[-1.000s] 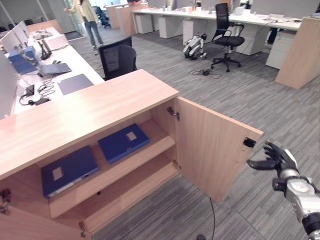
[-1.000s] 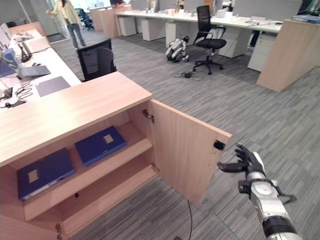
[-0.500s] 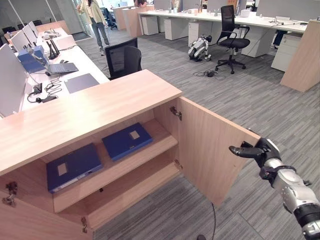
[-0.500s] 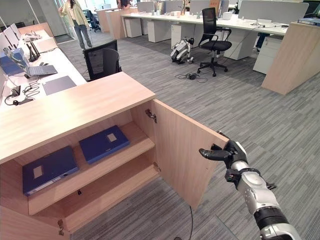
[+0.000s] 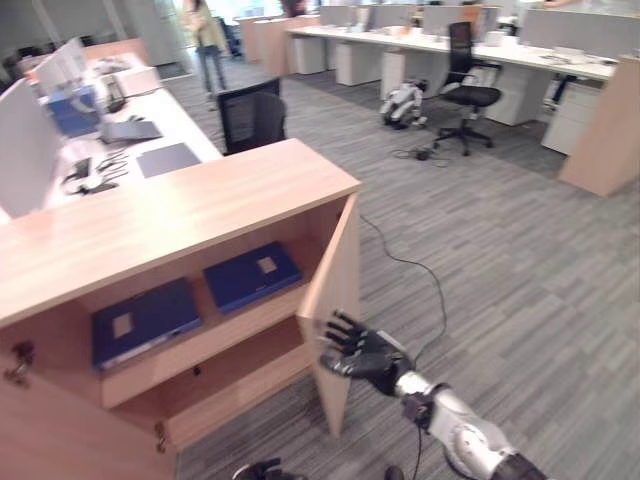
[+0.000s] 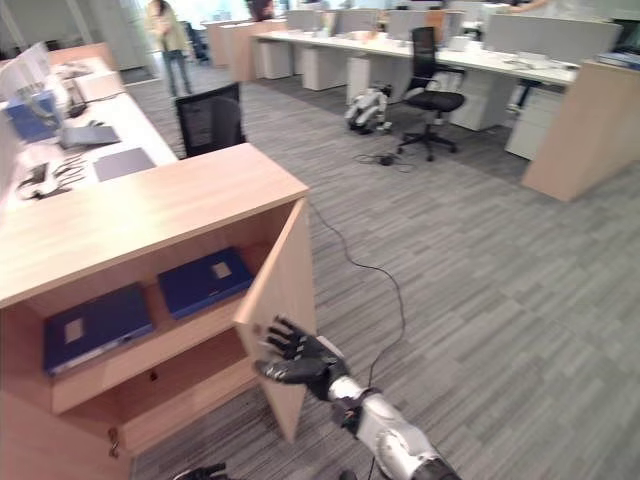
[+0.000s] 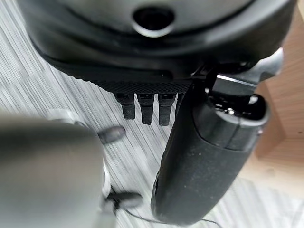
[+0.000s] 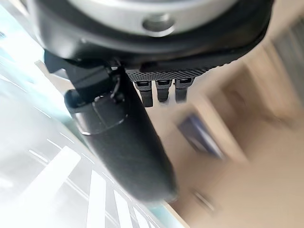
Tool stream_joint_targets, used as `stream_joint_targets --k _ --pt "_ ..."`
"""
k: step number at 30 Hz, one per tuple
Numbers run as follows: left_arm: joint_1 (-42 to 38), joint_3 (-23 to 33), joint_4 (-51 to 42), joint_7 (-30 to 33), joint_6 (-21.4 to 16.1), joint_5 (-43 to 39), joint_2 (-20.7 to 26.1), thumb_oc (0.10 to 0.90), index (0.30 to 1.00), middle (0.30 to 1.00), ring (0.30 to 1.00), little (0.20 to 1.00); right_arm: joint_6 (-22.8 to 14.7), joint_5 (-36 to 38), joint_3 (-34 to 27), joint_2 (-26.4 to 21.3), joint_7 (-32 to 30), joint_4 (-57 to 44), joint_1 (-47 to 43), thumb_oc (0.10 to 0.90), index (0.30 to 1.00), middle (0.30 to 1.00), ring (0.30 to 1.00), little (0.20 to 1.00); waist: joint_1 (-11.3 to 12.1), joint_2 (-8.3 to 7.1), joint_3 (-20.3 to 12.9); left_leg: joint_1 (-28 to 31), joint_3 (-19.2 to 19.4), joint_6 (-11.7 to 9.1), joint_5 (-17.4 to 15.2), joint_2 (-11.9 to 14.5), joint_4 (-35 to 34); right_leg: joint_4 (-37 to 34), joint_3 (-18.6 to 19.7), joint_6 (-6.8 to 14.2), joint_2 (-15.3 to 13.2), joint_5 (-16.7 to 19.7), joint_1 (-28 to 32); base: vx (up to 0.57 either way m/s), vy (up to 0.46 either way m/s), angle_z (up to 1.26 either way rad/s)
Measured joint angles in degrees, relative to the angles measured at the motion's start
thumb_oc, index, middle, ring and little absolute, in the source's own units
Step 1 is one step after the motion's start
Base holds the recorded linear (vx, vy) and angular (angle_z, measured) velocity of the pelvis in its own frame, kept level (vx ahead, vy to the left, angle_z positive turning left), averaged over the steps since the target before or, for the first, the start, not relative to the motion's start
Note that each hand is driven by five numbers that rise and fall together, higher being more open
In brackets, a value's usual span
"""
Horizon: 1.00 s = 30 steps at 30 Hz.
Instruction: Put the empty folder in the office cabinet
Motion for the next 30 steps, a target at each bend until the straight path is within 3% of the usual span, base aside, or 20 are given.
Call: stream_joint_targets --k 4,9,12,13,14,15,16,17,18,19,20,21,23,25,27,28,30 --pt "0.61 -1.37 -0.02 0.20 0.01 -0.41 0.19 0.800 0.900 0.900 0.900 0.900 3.87 -2.17 8.29 3.36 3.21 1.08 0.64 0.800 0.900 0.900 0.900 0.900 2.84 0.49 0.20 -0.62 -5.05 0.95 0.70 -1.34 -0.01 3.36 -4.08 -0.97 -1.94 -2.35 0.60 -0.08 0.141 0.70" --pt "0.80 -1.40 -0.89 0.16 -0.73 -0.37 1.23 0.800 0.900 0.900 0.900 0.900 4.66 -2.22 7.33 1.81 3.92 3.52 1.40 0.800 0.900 0.900 0.900 0.900 5.02 1.77 1.12 -0.37 -12.05 2.98 1.63 -4.98 0.01 10.65 -8.24 0.27 -6.70 -6.96 1.30 -0.03 0.110 0.82" --pt "1.65 -1.42 -0.24 0.28 -1.02 -0.29 2.83 0.800 0.900 0.900 0.900 0.900 4.58 -2.21 6.28 1.10 3.94 4.04 2.07 0.800 0.900 0.900 0.900 0.900 5.33 1.46 2.42 0.30 -15.30 4.28 2.25 -7.07 0.13 15.85 -7.26 0.47 -8.98 -9.13 1.52 0.02 0.033 0.83" --pt "1.29 -1.44 1.24 0.45 -0.95 -0.27 3.49 0.800 0.900 0.900 0.900 0.900 3.89 -2.18 5.05 0.97 3.89 5.10 3.17 0.800 0.900 0.900 0.900 0.900 4.64 1.17 2.78 -0.20 -19.31 5.21 2.69 -8.05 1.25 18.17 -5.99 -0.18 -9.36 -8.65 1.83 0.05 -0.034 1.20" --pt "1.26 -1.44 1.67 0.58 -1.28 -0.26 3.62 0.800 0.900 0.900 0.900 0.900 3.89 -2.20 4.91 -0.05 3.79 5.33 3.36 0.800 0.900 0.900 0.900 0.900 4.73 1.68 2.99 0.38 -22.77 6.63 3.77 -8.23 0.66 21.18 -3.40 -0.23 -8.46 -11.56 0.16 0.10 -0.086 1.65" --pt "0.85 -1.38 1.73 0.51 -1.48 -0.25 3.75 0.800 0.900 0.900 0.900 0.900 3.80 -2.21 3.57 -0.18 3.81 6.10 3.59 0.800 0.900 0.900 0.900 0.900 3.85 2.58 3.53 -0.12 -25.73 6.78 4.27 -7.43 0.67 20.00 3.67 0.18 -4.85 -13.13 -0.32 0.05 -0.056 1.41" --pt "0.78 -1.44 1.85 0.40 -1.54 -0.23 4.00 0.800 0.900 0.900 0.900 0.900 3.49 -2.24 2.22 -1.73 3.96 6.81 3.68 0.800 0.900 0.900 0.900 0.900 3.70 2.74 3.88 -0.51 -28.20 6.63 4.72 -7.53 0.60 19.55 6.62 0.77 -2.24 -13.67 -1.29 0.07 -0.130 1.64" --pt "0.29 -1.82 2.86 0.24 -1.53 -0.19 4.56 0.800 0.900 0.900 0.900 0.900 2.62 -2.82 -1.05 -2.07 3.98 8.92 4.00 0.800 0.900 0.900 0.900 0.900 3.48 2.60 4.75 -1.15 -31.72 6.32 5.07 -7.96 0.99 18.68 14.33 0.60 1.97 -14.12 -2.88 0.02 -0.071 1.36" --pt "0.15 -2.70 3.09 0.23 -1.52 -0.11 4.84 0.800 0.900 0.900 0.900 0.900 1.83 -4.04 -3.37 -2.32 3.81 10.00 4.74 0.800 0.900 0.900 0.900 0.900 3.18 2.59 5.12 -1.25 -33.72 5.82 5.51 -8.16 0.58 18.14 15.75 0.43 3.57 -14.23 -3.41 0.04 -0.120 1.97" --pt "0.26 -3.26 3.61 0.13 -1.63 -0.03 5.18 0.800 0.900 0.900 0.900 0.900 0.40 -5.29 -8.73 -2.27 3.08 12.82 7.23 0.800 0.900 0.900 0.900 0.900 2.24 2.31 5.30 -1.78 -38.41 5.03 5.76 -8.80 0.34 15.53 18.83 -0.07 6.22 -13.82 -3.86 0.05 -0.115 1.76" --pt "0.61 -3.27 3.53 0.08 -1.63 -0.02 5.43 0.800 0.900 0.900 0.900 0.900 -0.01 -6.09 -10.75 -2.30 2.49 14.67 7.82 0.800 0.900 0.900 0.900 0.900 2.11 1.66 5.70 -1.79 -37.76 5.12 5.65 -9.14 0.31 14.36 17.58 -0.87 6.18 -13.32 -4.06 0.08 -0.182 1.85" --pt "1.67 -3.56 2.82 0.14 -1.56 -0.05 5.88 0.800 0.900 0.900 0.900 0.900 -0.09 -7.31 -13.01 -3.00 1.39 18.52 7.96 0.800 0.900 0.900 0.900 0.900 2.46 -0.08 5.83 -2.08 -36.76 5.07 5.59 -10.38 0.31 13.83 15.77 -2.80 4.86 -9.65 -4.69 0.09 -0.197 1.17" --pt "4.19 -3.73 1.73 0.03 -1.60 -0.19 5.36 0.800 0.900 0.900 0.900 0.900 -0.72 -10.54 -17.31 -2.89 -0.28 26.02 8.15 0.800 0.900 0.900 0.900 0.900 2.68 0.33 5.40 -2.17 -38.22 4.79 5.01 -10.63 0.32 12.55 12.30 -3.31 3.82 -8.15 -4.31 0.12 -0.207 0.94" --pt "5.54 -4.29 1.65 -0.01 -1.11 -0.28 5.26 0.800 0.900 0.900 0.900 0.900 -2.11 -16.01 -23.37 -1.63 -1.83 37.82 7.06 0.800 0.900 0.900 0.900 0.900 2.73 1.30 5.38 -3.24 -37.79 3.57 4.43 -9.12 0.33 8.11 8.97 -3.72 4.30 -6.58 -1.50 0.09 -0.196 0.73" --pt "5.17 -5.12 1.37 0.05 -1.30 -0.37 5.44 0.800 0.900 0.900 0.900 0.900 -0.98 -22.07 -26.20 -1.28 -6.06 49.63 6.62 0.800 0.900 0.900 0.900 0.900 4.05 1.10 5.37 -3.53 -38.36 1.75 4.12 -8.14 0.37 4.58 6.46 -5.16 4.99 -5.38 0.30 0.07 -0.186 0.59" --pt "4.80 -5.14 2.41 0.06 -1.35 -0.35 5.65 0.800 0.900 0.900 0.900 0.900 -2.10 -23.89 -29.84 -0.57 -6.36 55.04 6.94 0.800 0.900 0.900 0.900 0.900 3.75 0.84 5.40 -3.81 -38.94 0.32 4.29 -7.71 0.35 2.45 5.42 -5.81 5.50 -4.82 2.18 0.11 -0.250 0.61" --pt "3.68 -5.36 3.78 0.15 -1.19 -0.34 5.63 0.800 0.900 0.900 0.900 0.900 -2.39 -24.62 -32.92 0.43 -7.67 59.03 7.12 0.800 0.900 0.900 0.900 0.900 3.14 0.19 4.93 -3.12 -40.19 -0.52 3.86 -7.84 0.37 -0.29 3.55 -6.08 5.43 -4.24 4.53 0.08 -0.188 0.52"
